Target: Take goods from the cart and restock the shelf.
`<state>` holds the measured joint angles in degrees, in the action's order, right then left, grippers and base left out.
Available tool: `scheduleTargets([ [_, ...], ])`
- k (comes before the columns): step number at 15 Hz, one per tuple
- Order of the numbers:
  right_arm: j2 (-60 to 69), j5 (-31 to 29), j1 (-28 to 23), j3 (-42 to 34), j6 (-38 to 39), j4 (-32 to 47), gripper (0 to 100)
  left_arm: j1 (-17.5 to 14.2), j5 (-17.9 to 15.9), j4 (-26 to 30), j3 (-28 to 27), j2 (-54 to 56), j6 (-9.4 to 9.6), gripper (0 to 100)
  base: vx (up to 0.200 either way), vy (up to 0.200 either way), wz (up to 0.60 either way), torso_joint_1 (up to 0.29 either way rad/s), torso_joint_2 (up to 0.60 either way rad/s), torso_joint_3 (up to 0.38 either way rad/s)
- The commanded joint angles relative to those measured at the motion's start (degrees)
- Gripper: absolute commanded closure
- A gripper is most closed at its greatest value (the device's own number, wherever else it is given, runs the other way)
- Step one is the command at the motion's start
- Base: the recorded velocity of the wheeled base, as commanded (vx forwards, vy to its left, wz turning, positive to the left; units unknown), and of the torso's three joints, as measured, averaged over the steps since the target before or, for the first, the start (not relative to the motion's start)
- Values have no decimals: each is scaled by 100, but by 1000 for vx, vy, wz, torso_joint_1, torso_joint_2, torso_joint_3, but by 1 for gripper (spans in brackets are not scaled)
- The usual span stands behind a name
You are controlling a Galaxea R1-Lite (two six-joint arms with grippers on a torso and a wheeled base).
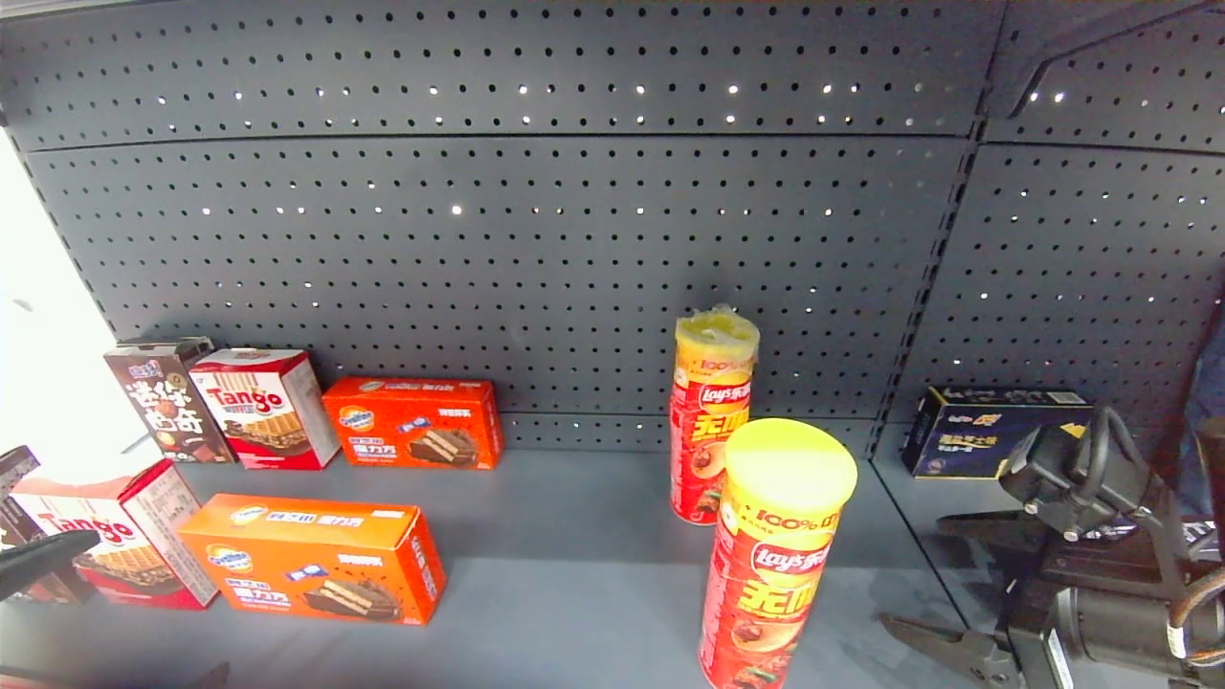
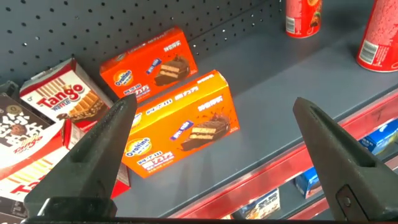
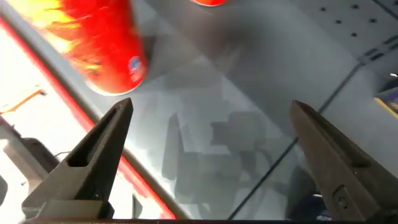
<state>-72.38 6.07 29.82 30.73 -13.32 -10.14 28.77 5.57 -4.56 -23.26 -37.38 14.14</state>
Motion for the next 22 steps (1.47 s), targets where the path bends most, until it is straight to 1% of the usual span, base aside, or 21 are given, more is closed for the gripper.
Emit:
scheduleTargets([
  [1, -110, -27, 6, 38, -4, 4, 0, -3, 5, -1, -12, -42, 1, 0, 0, 0, 0, 0, 0, 0],
  [10, -620, -71, 428, 416, 40, -93, 0, 6, -12, -1, -56, -42, 1, 0, 0, 0, 0, 0, 0, 0],
  [22, -910, -62, 630, 495, 40, -128, 0, 6, -12, -1, -38, -94, 1, 0, 0, 0, 0, 0, 0, 0],
])
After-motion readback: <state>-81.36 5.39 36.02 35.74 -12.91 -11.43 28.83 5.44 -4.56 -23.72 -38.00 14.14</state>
